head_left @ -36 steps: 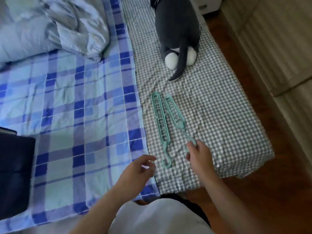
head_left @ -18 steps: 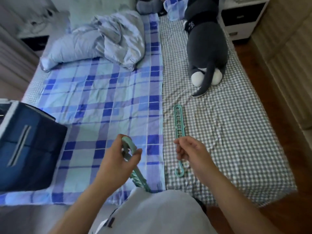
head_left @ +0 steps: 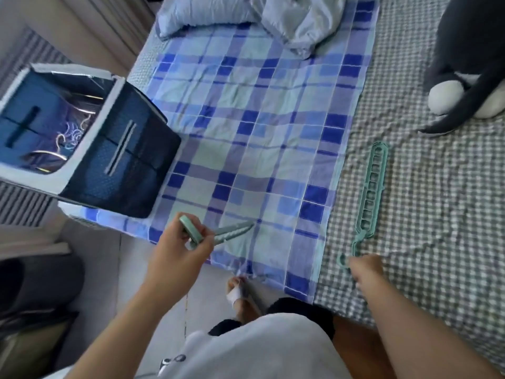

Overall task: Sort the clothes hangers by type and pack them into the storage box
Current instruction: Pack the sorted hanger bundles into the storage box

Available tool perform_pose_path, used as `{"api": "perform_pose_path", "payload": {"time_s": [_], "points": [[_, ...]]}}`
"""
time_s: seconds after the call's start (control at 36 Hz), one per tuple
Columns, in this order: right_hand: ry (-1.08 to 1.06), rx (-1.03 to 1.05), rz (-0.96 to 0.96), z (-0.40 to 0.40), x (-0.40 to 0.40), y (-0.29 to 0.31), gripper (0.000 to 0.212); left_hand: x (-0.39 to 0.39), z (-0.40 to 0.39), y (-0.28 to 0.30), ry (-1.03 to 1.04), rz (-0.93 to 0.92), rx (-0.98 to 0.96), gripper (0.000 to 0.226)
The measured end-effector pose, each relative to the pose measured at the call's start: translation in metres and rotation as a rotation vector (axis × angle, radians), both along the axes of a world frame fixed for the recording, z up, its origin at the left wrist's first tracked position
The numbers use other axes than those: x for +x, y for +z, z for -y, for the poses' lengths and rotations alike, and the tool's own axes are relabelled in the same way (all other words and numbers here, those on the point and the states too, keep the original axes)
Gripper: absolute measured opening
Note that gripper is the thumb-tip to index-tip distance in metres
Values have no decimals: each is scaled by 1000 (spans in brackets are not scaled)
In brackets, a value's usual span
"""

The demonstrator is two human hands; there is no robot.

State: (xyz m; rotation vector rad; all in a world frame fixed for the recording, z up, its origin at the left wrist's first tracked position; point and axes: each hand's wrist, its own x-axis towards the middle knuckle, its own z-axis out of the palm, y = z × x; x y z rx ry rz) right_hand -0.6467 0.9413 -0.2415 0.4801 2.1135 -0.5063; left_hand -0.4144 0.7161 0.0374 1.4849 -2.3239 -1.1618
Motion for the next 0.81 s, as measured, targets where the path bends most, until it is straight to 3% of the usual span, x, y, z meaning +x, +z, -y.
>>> {"api": "perform_pose_path", "payload": {"time_s": [0.11, 0.25, 0.36, 0.42, 0.53, 0.64, 0.72, 0.81], "points": [[48, -42, -109, 27, 13, 29, 16, 30, 20, 2, 100, -107, 100, 31], [149, -96, -552, 71, 47, 76, 24, 67, 49, -4, 151, -249, 162, 24], [108, -297, -826, 127, 94, 140, 17, 120, 94, 1, 147, -382, 231, 20], [-28, -462, -875, 156, 116, 173, 16, 148, 122, 2, 117, -428, 288, 15], [-512, -978, -706, 218, 171, 231, 15, 215, 188, 21, 118, -557, 401, 26], [-472, -1357, -520, 273, 236, 293, 9, 268, 248, 66, 164, -699, 472, 26], [-494, -1563, -319, 316, 276, 349, 67, 303, 290, 105, 186, -803, 450, 22], [-453, -1802, -89, 356, 301, 395, 22, 332, 328, 143, 171, -920, 419, 23]]}}
